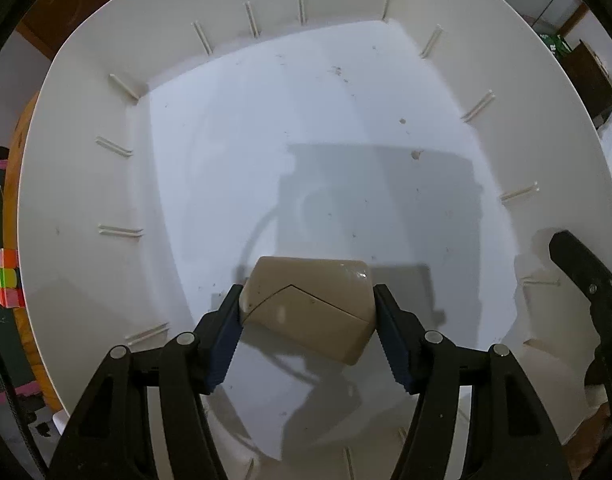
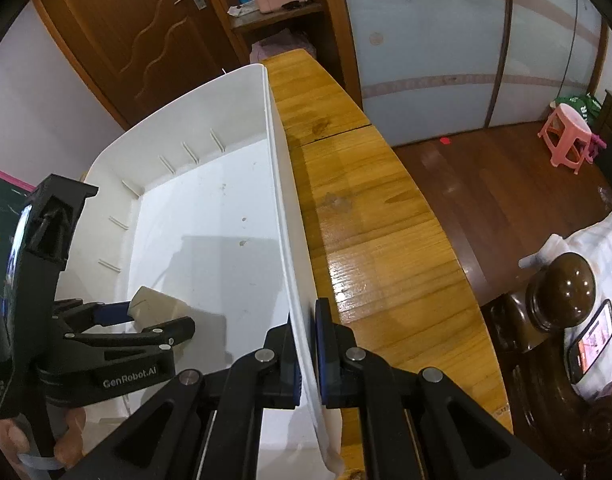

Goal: Organize rigid objects
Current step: 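Carry the beige adapter into the white bin and open the left gripper, then return the left tool to the cluster and grasp the white charger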

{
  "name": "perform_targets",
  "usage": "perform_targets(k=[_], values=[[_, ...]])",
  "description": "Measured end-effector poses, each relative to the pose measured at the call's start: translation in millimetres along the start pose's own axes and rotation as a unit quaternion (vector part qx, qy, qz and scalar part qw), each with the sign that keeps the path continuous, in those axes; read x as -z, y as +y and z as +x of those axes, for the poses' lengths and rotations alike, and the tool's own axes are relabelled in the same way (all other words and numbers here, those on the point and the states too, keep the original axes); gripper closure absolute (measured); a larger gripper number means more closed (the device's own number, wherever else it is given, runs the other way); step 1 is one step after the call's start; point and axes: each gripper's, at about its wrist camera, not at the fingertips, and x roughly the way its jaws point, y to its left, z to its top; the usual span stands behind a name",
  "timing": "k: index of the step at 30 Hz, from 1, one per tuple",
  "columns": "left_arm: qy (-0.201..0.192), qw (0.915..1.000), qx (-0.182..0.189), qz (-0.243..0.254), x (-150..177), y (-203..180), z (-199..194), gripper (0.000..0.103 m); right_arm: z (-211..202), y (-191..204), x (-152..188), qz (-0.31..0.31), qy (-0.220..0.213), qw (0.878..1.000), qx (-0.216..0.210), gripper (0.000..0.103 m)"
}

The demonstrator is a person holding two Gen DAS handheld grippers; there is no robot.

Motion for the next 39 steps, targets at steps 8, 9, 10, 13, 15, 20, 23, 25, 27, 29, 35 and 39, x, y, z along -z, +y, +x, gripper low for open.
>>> perform_targets(k=[8, 9, 10, 13, 15, 20, 23, 25, 27, 29, 35, 39], values=[[-0.041, 0.9979, 0.046, -0.021, 11.1, 13.7, -18.3, 0.003, 5.3, 0.6, 3.3, 0.001, 0.013, 1.0, 0.006, 0.094], [-0.045, 0.9975, 0.049, -0.024, 13.2, 15.3, -21.3, 0.003, 6.6, 1.1, 3.8, 0.001, 0.015, 1.0, 0.008, 0.094], [-0.052, 0.997, 0.053, -0.024, 16.6, 17.1, -26.6, 0.003, 7.1, 1.0, 4.4, 0.0, 0.016, 1.0, 0.01, 0.094], [-0.069, 0.9952, 0.065, -0.026, 23.5, 20.2, -38.4, 0.003, 9.6, 1.3, 5.0, -0.001, 0.019, 1.0, 0.014, 0.094], [-0.084, 0.9929, 0.078, -0.029, 29.6, 25.6, -49.0, 0.003, 10.3, 1.4, 5.4, 0.0, 0.021, 1.0, 0.016, 0.094], [-0.141, 0.9817, 0.115, -0.058, 38.5, 43.6, -85.8, 0.003, 10.0, 1.9, 6.4, -0.001, 0.02, 1.0, 0.022, 0.094], [-0.164, 0.976, 0.122, -0.075, 38.2, 56.6, -108.0, 0.003, 9.7, 2.9, 7.1, -0.002, 0.02, 1.0, 0.024, 0.094], [-0.173, 0.9728, 0.128, -0.087, 43.9, 61.4, -120.6, 0.003, 9.3, 3.4, 7.8, -0.003, 0.018, 1.0, 0.024, 0.094], [-0.18, 0.9695, 0.132, -0.102, 45.9, 68.9, -138.2, 0.003, 8.6, 3.4, 8.9, 0.001, 0.013, 1.0, 0.027, 0.095], [-0.196, 0.9657, 0.128, -0.111, 55.1, 79.0, -150.6, 0.003, 8.9, 3.9, 9.4, -0.001, 0.009, 0.999, 0.032, 0.096], [-0.257, 0.9564, 0.049, -0.13, 87.8, 119.1, -190.3, 0.003, 7.6, 2.3, 9.3, 0.006, 0.006, 0.999, 0.033, 0.097], [-0.274, 0.9497, 0.025, -0.15, 113.0, 137.0, -200.6, 0.003, 7.3, 3.3, 9.0, 0.005, 0.005, 0.999, 0.039, 0.096]])
